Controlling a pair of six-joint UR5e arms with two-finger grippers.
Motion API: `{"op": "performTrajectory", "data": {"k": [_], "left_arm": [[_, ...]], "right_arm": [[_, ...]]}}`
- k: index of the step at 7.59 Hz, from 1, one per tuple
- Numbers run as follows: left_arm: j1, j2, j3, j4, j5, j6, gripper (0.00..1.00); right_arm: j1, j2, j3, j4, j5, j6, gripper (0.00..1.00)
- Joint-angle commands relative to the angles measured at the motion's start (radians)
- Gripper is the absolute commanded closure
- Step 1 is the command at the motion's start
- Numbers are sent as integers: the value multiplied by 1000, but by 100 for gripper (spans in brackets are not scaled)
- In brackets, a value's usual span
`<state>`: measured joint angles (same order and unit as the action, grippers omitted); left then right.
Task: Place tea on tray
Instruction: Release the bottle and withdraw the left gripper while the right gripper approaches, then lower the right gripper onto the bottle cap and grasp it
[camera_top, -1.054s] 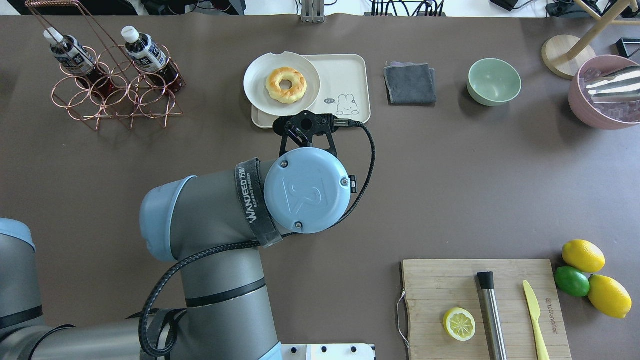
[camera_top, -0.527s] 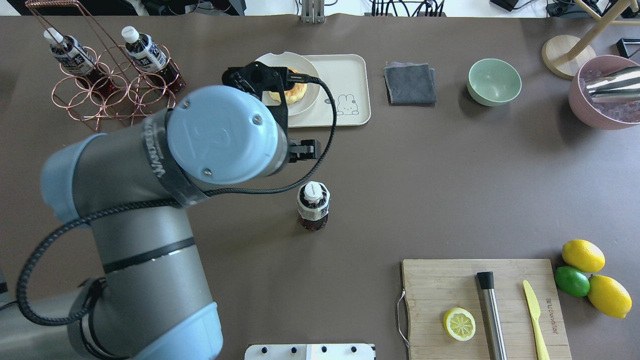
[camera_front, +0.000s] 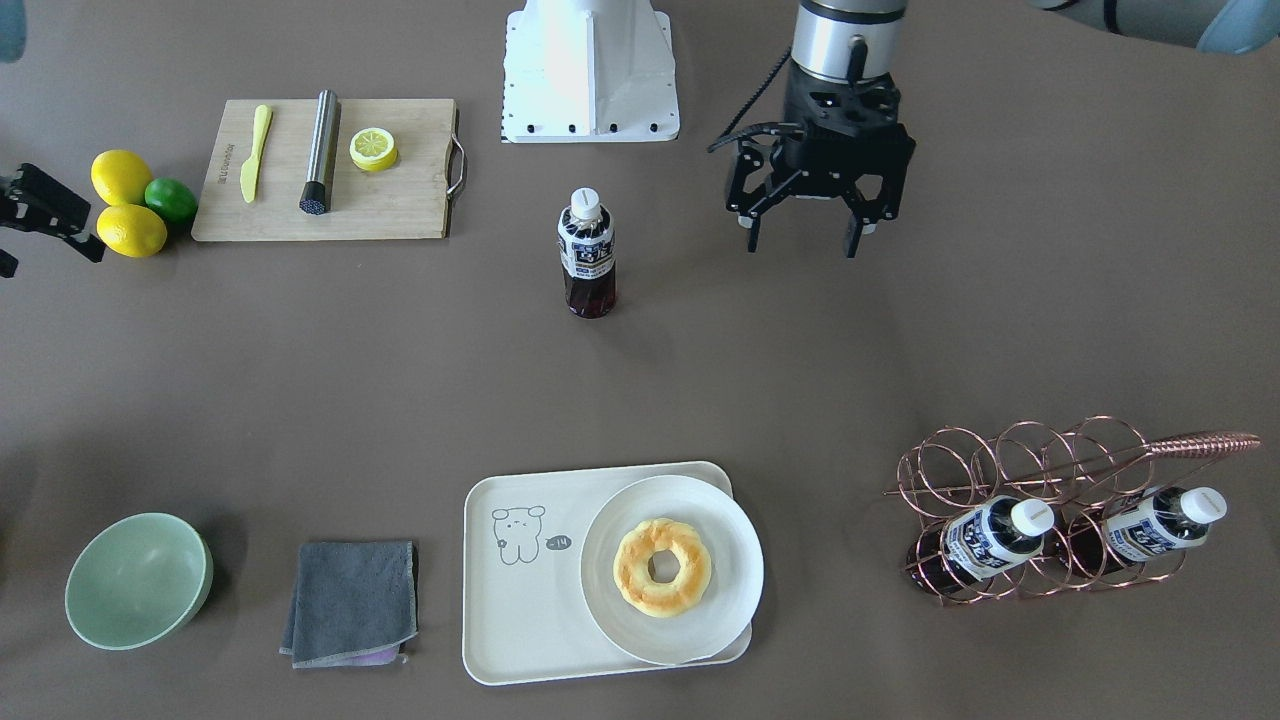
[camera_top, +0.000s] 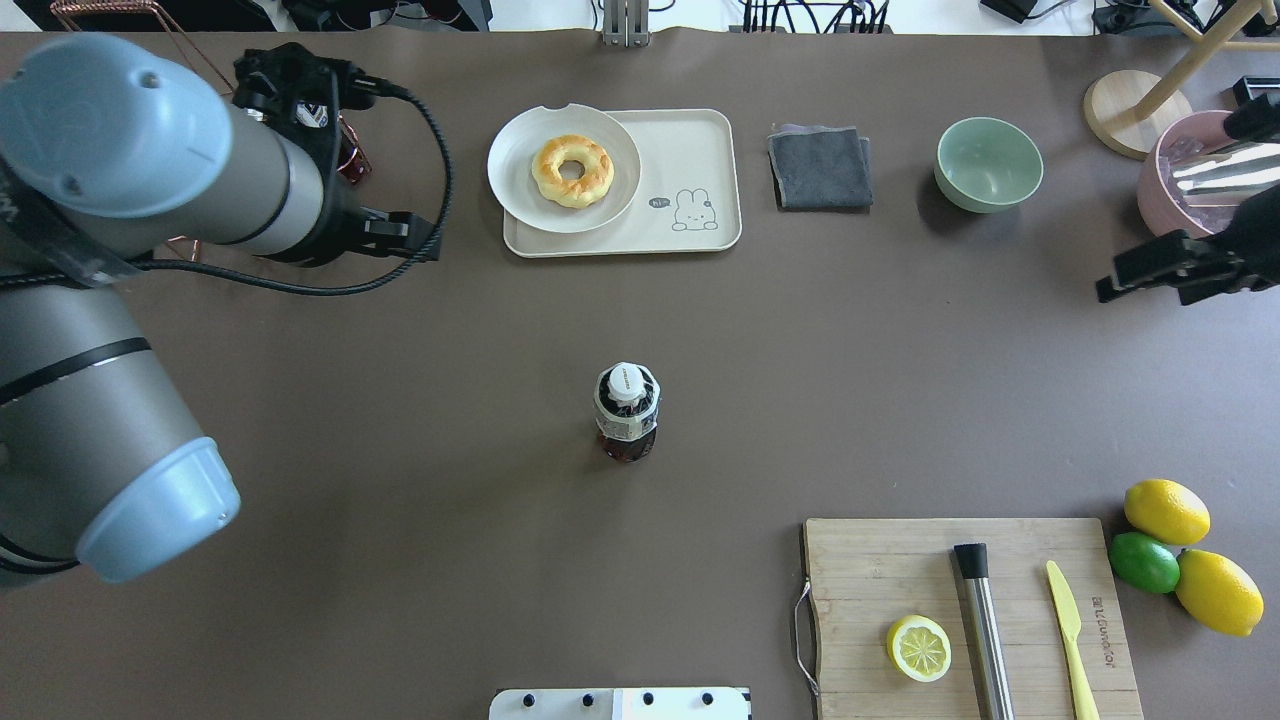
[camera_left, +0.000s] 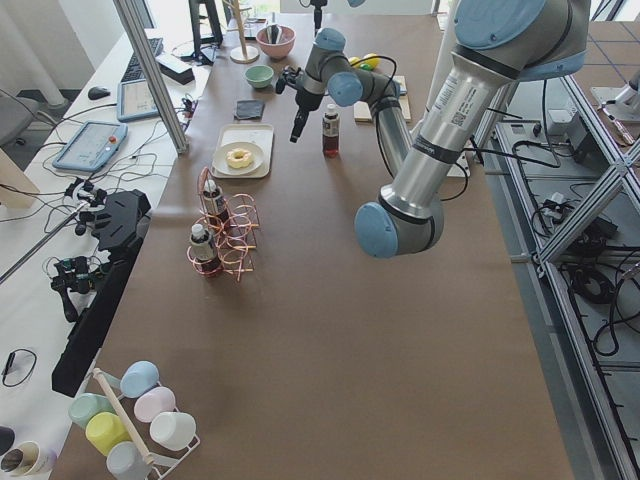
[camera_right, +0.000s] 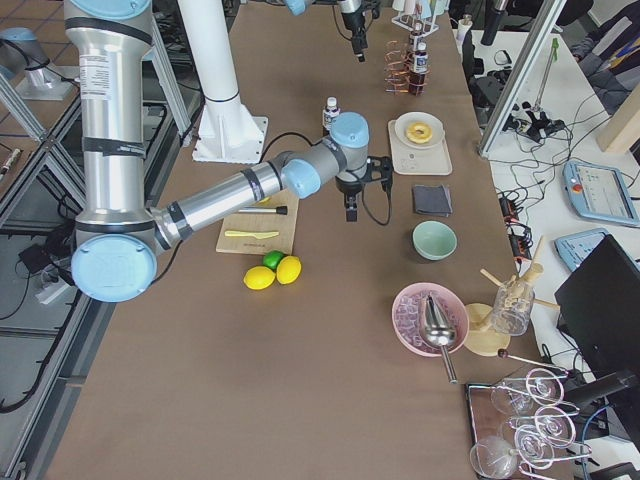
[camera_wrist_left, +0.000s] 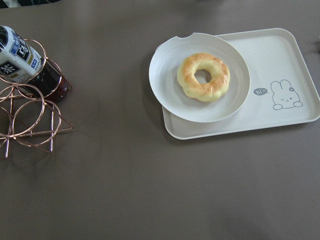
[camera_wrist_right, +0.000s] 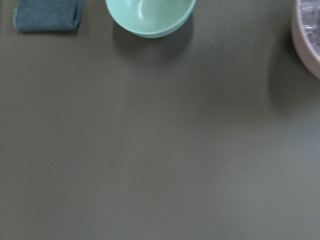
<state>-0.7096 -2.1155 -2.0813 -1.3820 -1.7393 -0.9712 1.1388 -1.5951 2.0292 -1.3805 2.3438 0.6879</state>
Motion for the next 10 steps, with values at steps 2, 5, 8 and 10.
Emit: {"op": "performTrajectory", "data": {"k": [2,5,8,10], "left_arm": [[-253,487,137,-593,-198,291,2],[-424,580,256,-753,-367,322,2],[-450,687,245,-842,-368,336,2],[-455,689,244,-841,-368,327,2]], "right_arm": [[-421,382,40,-99,-339,471,0],[-574,795,34,-513,-451,499,0],[-726,915,-96,-523,-606,599,0],[-717,902,-133,-532,-642,582,0]]}}
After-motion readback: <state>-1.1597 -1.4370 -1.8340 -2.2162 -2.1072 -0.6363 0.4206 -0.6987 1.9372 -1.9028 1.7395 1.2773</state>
